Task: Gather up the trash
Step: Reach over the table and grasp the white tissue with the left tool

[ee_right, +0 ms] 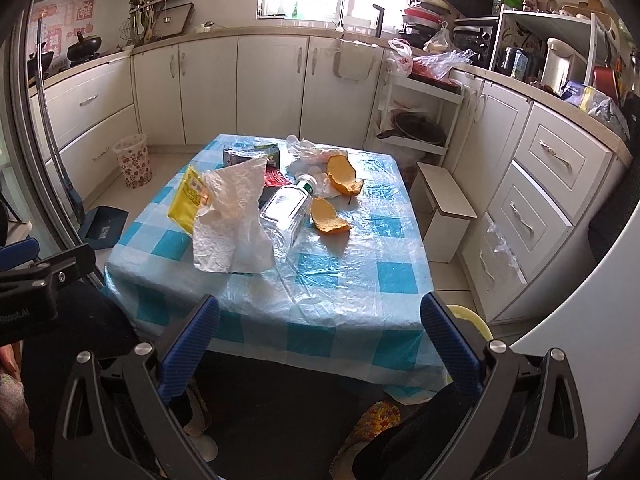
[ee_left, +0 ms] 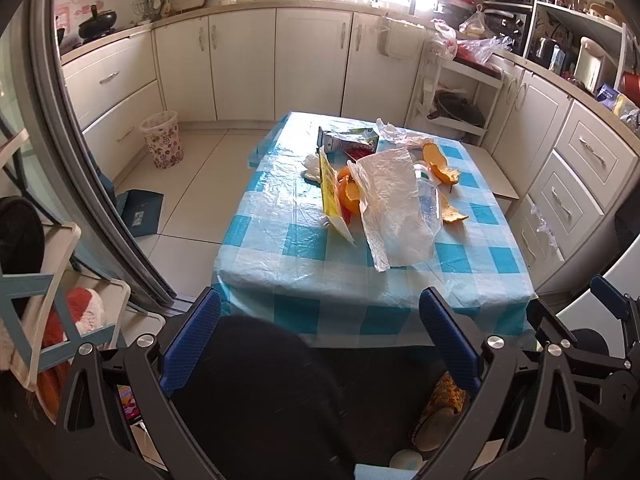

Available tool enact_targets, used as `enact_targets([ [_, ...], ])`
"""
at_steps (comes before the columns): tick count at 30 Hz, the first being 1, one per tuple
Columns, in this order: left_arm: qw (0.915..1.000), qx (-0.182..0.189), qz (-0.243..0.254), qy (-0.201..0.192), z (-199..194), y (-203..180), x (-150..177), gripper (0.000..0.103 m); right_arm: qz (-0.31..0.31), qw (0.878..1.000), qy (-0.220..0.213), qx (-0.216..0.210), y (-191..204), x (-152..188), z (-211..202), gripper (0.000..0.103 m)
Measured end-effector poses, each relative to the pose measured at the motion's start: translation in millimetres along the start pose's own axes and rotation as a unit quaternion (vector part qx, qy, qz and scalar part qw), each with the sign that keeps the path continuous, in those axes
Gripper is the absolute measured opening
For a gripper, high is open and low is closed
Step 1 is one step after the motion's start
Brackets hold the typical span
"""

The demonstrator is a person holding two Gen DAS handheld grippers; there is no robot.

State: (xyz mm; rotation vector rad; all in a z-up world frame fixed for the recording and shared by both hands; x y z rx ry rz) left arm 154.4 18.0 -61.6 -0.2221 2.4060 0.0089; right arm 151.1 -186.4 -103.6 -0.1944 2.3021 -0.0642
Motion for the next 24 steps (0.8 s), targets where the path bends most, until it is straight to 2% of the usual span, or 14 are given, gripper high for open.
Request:
enact_targets([
  [9, 0.9998, -0.005, 0.014, 0.012, 39, -16, -19, 0.096, 0.003, 0.999, 0.032, 0.002, -10, -8, 44, 0.096],
  [24, 0.9988, -0.015, 0.038, 0.027, 86, -46, -36, 0.096, 0.030, 0.997, 0.061, -0.019, -25, -7, 81, 0.096],
])
Point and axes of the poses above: each gripper's, at about its wrist camera, not at the fingertips, and z roughly the way its jaws point, y to its left, x to its underside, the point moved 4 cm from there along z, roughly the way its jaws point, and after that the axes turned 1 degree about -x, right-handed, at the moved point
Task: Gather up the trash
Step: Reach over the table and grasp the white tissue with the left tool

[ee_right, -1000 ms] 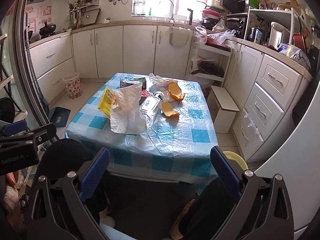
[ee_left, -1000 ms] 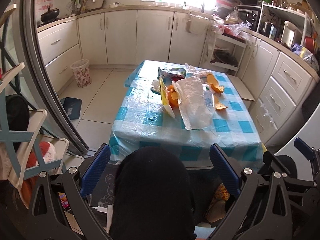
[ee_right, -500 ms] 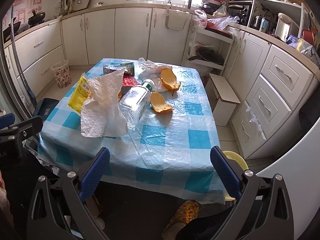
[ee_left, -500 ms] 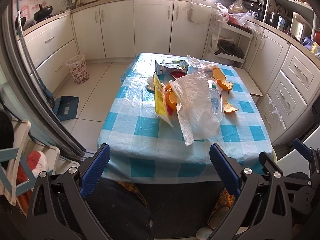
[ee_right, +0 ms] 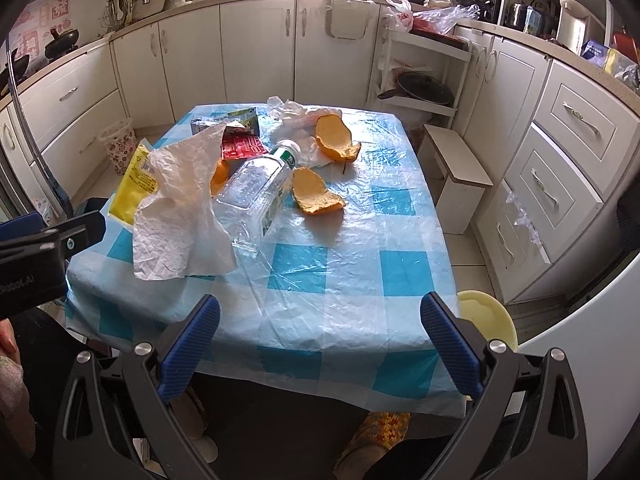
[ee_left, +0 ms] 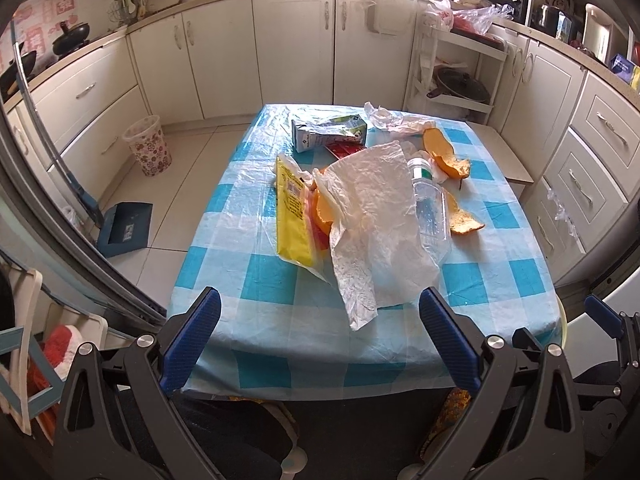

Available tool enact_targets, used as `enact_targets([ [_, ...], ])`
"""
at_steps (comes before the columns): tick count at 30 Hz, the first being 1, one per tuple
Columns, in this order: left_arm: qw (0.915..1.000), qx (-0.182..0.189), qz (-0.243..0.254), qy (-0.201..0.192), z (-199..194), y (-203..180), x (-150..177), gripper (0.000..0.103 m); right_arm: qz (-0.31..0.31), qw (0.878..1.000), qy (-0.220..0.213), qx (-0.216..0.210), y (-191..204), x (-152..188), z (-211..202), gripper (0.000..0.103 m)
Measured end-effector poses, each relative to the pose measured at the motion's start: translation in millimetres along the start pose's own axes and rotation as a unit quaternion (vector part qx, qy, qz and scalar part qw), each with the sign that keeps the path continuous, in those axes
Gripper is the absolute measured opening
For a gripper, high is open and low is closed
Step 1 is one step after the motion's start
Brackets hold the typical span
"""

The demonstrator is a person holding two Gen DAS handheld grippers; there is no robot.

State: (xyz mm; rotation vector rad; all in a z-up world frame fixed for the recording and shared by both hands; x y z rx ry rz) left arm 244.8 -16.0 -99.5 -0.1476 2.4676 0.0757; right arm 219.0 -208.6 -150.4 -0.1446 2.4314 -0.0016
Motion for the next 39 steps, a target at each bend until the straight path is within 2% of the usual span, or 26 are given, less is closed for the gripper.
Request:
enact_targets([
  [11, 0.9999, 0.004, 0.007, 0.008, 16, -7, -3, 0.096, 0.005, 1.000, 0.012, -0.004, -3, 2, 13, 0.096],
  [16, 0.9992, 0.038, 0.001, 0.009, 22, -14, -16, 0.096, 0.014, 1.000, 0.017, -0.002, -9, 3, 19, 0.096],
  [18, 0.9988, 0.048, 0.001, 0.012, 29, -18, -23, 0.096, 0.022, 1.000, 0.020, -0.004, -12, 4, 23, 0.096],
  [25, 0.9984, 0.040, -0.015, 0.038, 66, -15, -40, 0.096, 0.038, 0.999, 0.021, -0.008, -19, 3, 30, 0.096],
  [33, 0.9940, 0.090, -0.006, 0.061, 87, -38, -50, 0.096, 0.055, 0.998, 0.037, -0.021, -23, 3, 44, 0.096],
  [38, 0.9954, 0.053, 0.015, 0.078, 113, -56, -52, 0.096, 0.052, 0.997, 0.041, -0.026, -22, 2, 49, 0.096],
  [39, 0.9954, 0.050, 0.012, 0.081, 117, -54, -52, 0.090, 0.053, 0.997, 0.040, -0.029, -23, 1, 50, 0.096],
])
Point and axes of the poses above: each gripper's, at about its wrist camera, not at the fingertips, and z roughly the way its jaws point, y to its left, x to its underside, the point moved 4 cm from there along z, roughly the way its jaws point, and after that the axes turned 1 degree about -x, right-handed, at the moved point
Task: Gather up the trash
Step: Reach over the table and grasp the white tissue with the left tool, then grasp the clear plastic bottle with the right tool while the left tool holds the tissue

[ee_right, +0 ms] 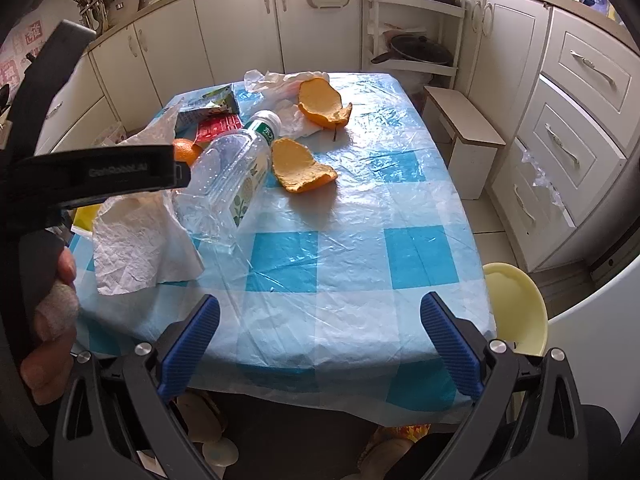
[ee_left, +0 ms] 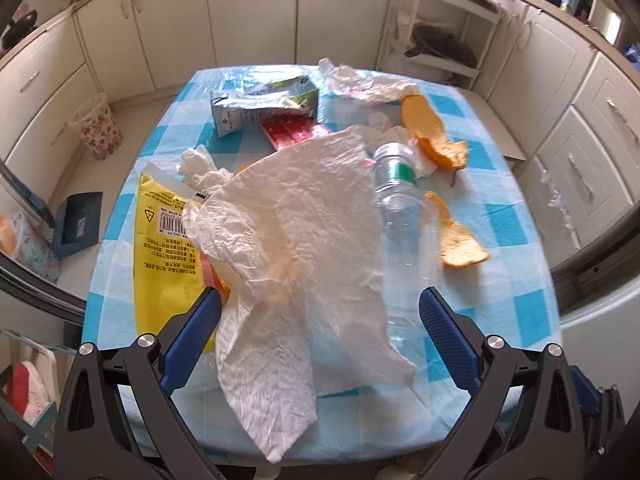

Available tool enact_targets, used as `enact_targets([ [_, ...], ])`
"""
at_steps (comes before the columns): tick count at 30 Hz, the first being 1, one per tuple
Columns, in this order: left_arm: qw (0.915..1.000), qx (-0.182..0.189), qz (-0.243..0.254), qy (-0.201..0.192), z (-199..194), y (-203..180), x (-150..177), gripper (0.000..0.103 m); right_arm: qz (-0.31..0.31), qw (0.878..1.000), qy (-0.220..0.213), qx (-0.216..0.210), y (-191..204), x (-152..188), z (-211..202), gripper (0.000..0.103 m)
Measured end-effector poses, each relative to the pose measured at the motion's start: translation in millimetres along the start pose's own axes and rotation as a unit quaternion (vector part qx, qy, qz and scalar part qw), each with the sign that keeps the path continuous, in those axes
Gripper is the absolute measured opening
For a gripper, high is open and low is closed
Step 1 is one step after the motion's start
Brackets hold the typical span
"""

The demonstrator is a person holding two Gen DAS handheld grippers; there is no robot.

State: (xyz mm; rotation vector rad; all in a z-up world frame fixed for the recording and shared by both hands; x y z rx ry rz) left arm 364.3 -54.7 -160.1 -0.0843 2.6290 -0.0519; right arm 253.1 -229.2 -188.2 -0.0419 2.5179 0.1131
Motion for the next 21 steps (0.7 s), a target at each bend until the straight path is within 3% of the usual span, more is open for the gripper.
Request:
enact_targets([
  [2, 0.9996, 0.012, -0.023, 0.006, 7, 10, -1, 0.077, 0.004, 1.000, -0.002, -0.005, -2, -4, 1, 0.096],
  [3, 0.9992, 0.015, -0.036, 0.004, 6, 17, -2, 0.065, 0.006, 1.000, -0.002, -0.008, -3, -5, 2, 0.096],
  [4, 0.9991, 0.013, -0.041, 0.003, 5, 22, -4, 0.042, 0.010, 1.000, -0.003, -0.012, -5, -7, 3, 0.096],
  [7, 0.9976, 0.030, -0.060, 0.016, 8, 35, -4, 0.010, 0.027, 0.999, 0.000, -0.036, -6, -15, 9, 0.096],
  [11, 0.9947, 0.058, -0.083, 0.017, 1, 54, -3, 0.005, 0.060, 0.993, 0.012, -0.098, 1, -29, 18, 0.096],
  [15, 0.9923, 0.066, -0.102, -0.022, -23, 77, -7, 0.004, 0.090, 0.982, 0.027, -0.165, 23, -43, 27, 0.096],
  [18, 0.9883, 0.079, -0.122, -0.046, -39, 97, -7, 0.004, 0.073, 0.982, 0.026, -0.172, 48, -52, 34, 0.096],
  [21, 0.9839, 0.091, -0.143, -0.055, -47, 116, -6, 0.004, 0.061, 0.986, 0.024, -0.151, 66, -61, 47, 0.088],
])
Point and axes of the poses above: each gripper's, at about its wrist camera, not at the fingertips, and z roughly the way its jaws point, y to its left, x to its underside, the point moved 4 cm from there along z, roughly the way its jaws point, and after that the axes turned 1 degree about -x, right-handed, at the moved point
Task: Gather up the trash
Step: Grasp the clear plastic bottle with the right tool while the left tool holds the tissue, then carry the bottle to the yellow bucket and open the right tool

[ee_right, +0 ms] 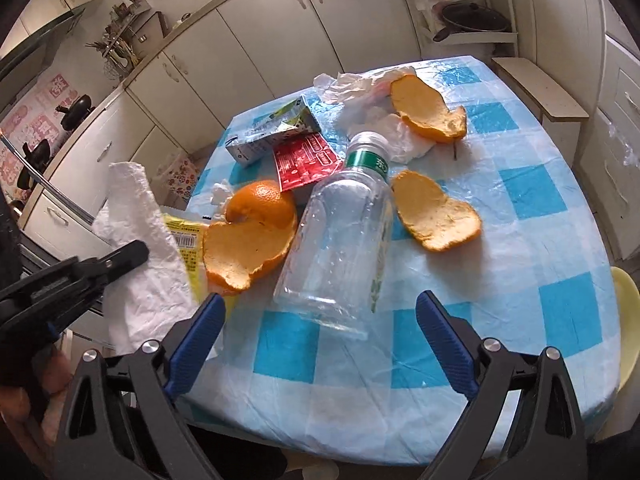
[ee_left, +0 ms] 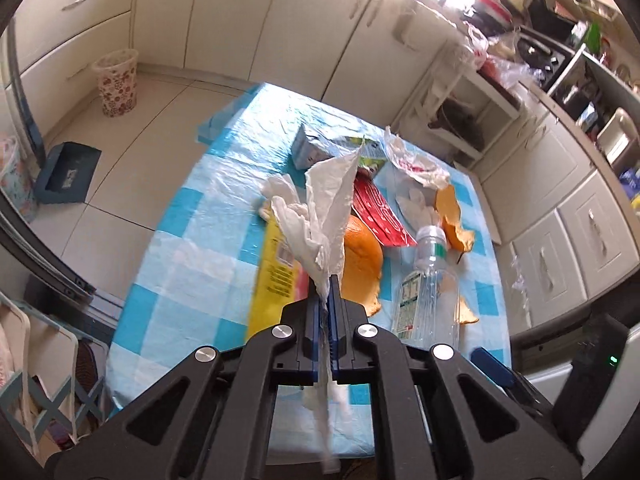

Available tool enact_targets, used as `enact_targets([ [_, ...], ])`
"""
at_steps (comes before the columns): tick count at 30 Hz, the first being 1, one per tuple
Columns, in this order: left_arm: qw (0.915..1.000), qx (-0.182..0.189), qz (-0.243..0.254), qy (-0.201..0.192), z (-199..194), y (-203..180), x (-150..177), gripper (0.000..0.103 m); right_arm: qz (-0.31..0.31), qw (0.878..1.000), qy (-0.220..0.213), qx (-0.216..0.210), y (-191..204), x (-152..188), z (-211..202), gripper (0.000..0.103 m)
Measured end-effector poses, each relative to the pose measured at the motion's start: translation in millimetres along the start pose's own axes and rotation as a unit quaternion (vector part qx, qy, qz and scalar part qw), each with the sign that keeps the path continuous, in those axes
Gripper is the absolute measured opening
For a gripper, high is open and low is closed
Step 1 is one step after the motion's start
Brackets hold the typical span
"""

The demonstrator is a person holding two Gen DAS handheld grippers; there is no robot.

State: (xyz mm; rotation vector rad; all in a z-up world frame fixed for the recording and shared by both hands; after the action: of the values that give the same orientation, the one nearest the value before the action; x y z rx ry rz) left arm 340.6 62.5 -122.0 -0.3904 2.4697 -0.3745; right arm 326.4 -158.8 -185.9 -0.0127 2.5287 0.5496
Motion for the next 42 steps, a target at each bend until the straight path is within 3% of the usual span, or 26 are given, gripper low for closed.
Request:
enact_targets([
  [1, 1.0000, 0.003, -0.005, -0.001, -2, 4, -1, 0.004, -0.001, 1.000, 0.002, 0.009, 2, -3, 6, 0.080],
  [6, 0.9999, 0.010, 0.003, -0.009, -11, 10, -1, 0.004, -0.005, 0.998, 0.018, 0.066, 1, -19, 43, 0.066],
  [9, 0.9995, 0.012, 0.020, -0.020, -18, 7, 2, 0.004, -0.015, 0.997, 0.014, 0.068, 0, -22, 49, 0.063],
  [17, 0.9961, 0.052, 0.054, -0.047, -36, -10, 8, 0.004, -0.020, 1.000, -0.004, -0.010, 1, -10, -1, 0.056],
  [23, 0.9909, 0.093, 0.084, -0.049, -38, -40, 23, 0.004, 0.014, 0.998, -0.029, -0.049, -26, -3, -56, 0.056],
  [27, 0.9846, 0.135, 0.103, -0.041, -39, -70, 36, 0.004, 0.034, 0.996, -0.073, -0.030, -67, -3, -109, 0.056],
  [32, 0.9719, 0.183, 0.145, -0.026, -35, -128, 56, 0.004, 0.088, 0.989, -0.107, 0.053, -159, 3, -158, 0.056],
  [38, 0.9582, 0.218, 0.185, 0.007, -22, -203, 84, 0.004, 0.162, 0.973, -0.048, 0.158, -280, 30, -137, 0.056],
  [42, 0.9501, 0.225, 0.215, 0.023, -14, -251, 107, 0.004, 0.187, 0.965, 0.017, 0.181, -329, 44, -97, 0.056],
])
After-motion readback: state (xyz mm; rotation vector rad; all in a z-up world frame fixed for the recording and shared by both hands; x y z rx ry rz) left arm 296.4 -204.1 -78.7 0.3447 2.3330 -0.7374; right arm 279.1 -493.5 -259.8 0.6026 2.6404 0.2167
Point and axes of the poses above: each gripper's, at about its wrist camera, not at the fingertips, and z roughly the way its jaws point, y to its left, x to its underside, the point moved 4 cm from there along z, roughly the way its jaws point, and after that the axes turned 1 degree about -x, right-handed, at the moved point
